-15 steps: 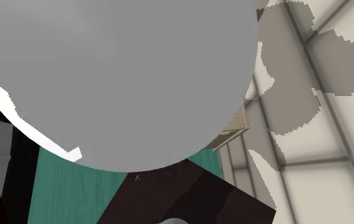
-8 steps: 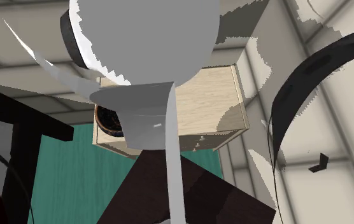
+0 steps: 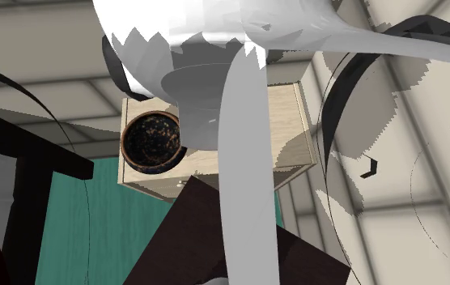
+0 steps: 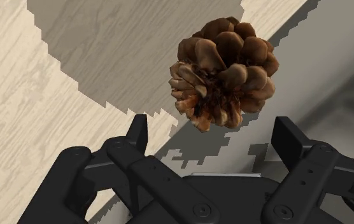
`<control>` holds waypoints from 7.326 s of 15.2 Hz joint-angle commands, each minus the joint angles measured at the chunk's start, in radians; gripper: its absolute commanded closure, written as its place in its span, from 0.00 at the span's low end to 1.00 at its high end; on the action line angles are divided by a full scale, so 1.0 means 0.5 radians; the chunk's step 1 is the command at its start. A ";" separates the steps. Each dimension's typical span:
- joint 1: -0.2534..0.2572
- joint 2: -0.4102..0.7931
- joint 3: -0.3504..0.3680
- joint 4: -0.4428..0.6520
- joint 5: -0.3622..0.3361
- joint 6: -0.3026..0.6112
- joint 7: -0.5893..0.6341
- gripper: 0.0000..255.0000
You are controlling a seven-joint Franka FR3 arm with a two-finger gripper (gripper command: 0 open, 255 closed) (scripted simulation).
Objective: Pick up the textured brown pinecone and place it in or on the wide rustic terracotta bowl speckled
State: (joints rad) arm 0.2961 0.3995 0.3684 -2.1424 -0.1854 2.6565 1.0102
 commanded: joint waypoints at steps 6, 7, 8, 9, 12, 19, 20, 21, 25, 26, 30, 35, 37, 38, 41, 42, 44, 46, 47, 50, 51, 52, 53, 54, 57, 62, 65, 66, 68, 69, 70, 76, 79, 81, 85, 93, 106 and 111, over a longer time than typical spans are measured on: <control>0.003 0.006 -0.003 0.001 -0.004 0.006 0.004 0.00; 0.003 0.006 -0.003 0.001 -0.004 0.006 0.004 1.00; 0.003 0.006 -0.003 0.001 -0.004 0.006 0.004 1.00; 0.003 0.006 -0.003 0.001 -0.004 0.006 0.004 1.00; 0.005 0.012 -0.005 0.007 -0.007 0.006 0.004 1.00; -0.020 -0.059 0.027 0.002 0.037 -0.057 -0.023 1.00; -0.028 -0.080 0.037 0.003 0.050 -0.079 -0.031 1.00; -0.035 -0.102 0.046 0.004 0.064 -0.100 -0.040 1.00; -0.060 -0.184 0.079 0.015 0.119 -0.189 -0.075 1.00; -0.066 -0.204 0.086 0.019 0.132 -0.211 -0.083 1.00; -0.086 -0.282 0.112 0.038 0.184 -0.302 -0.116 1.00; -0.106 -0.372 0.136 0.073 0.244 -0.420 -0.152 1.00; -0.113 -0.406 0.143 0.090 0.266 -0.468 -0.166 1.00; -0.116 -0.423 0.146 0.100 0.277 -0.492 -0.172 1.00; -0.124 -0.470 0.154 0.130 0.306 -0.565 -0.190 1.00; -0.126 -0.485 0.156 0.141 0.315 -0.590 -0.195 1.00; -0.130 -0.514 0.160 0.164 0.333 -0.639 -0.205 1.00; -0.134 -0.541 0.163 0.189 0.349 -0.689 -0.214 1.00; -0.135 -0.554 0.164 0.202 0.356 -0.714 -0.219 1.00; -0.137 -0.649 0.178 0.142 0.406 -0.739 -0.230 1.00; -0.135 -0.728 0.189 0.067 0.449 -0.735 -0.238 1.00; -0.130 -0.807 0.199 -0.005 0.492 -0.735 -0.247 1.00; -0.122 -0.887 0.207 -0.074 0.537 -0.737 -0.255 1.00; -0.112 -0.967 0.214 -0.141 0.582 -0.742 -0.264 1.00; -0.060 -1.208 0.223 -0.328 0.713 -0.775 -0.284 1.00; 0.071 -1.608 0.220 -0.593 0.904 -0.886 -0.281 1.00; 0.047 -1.525 0.245 -0.608 0.891 -0.782 -0.227 0.00; 0.055 -1.530 0.270 -0.675 0.921 -0.711 -0.167 0.00; 0.071 -1.527 0.327 -0.798 0.979 -0.566 -0.042 0.00; 0.079 -1.518 0.358 -0.854 1.007 -0.490 0.023 0.00; 0.086 -1.504 0.393 -0.906 1.034 -0.413 0.091 0.00; 0.080 -1.284 0.671 -1.138 1.118 0.104 0.580 0.00; 0.035 -1.187 0.725 -1.146 1.055 0.208 0.649 0.00; -0.014 -1.101 0.766 -1.145 0.973 0.286 0.706 0.00; -0.121 -0.937 0.837 -1.140 0.740 0.423 0.871 0.00; -0.119 -0.937 0.835 -1.140 0.740 0.423 0.871 1.00; -0.035 -1.097 0.782 -1.119 0.956 0.267 0.719 1.00; 0.042 -1.271 0.707 -1.085 1.087 0.072 0.628 1.00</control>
State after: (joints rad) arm 0.3124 -0.2225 0.7294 -2.6884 0.3491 2.7092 1.3329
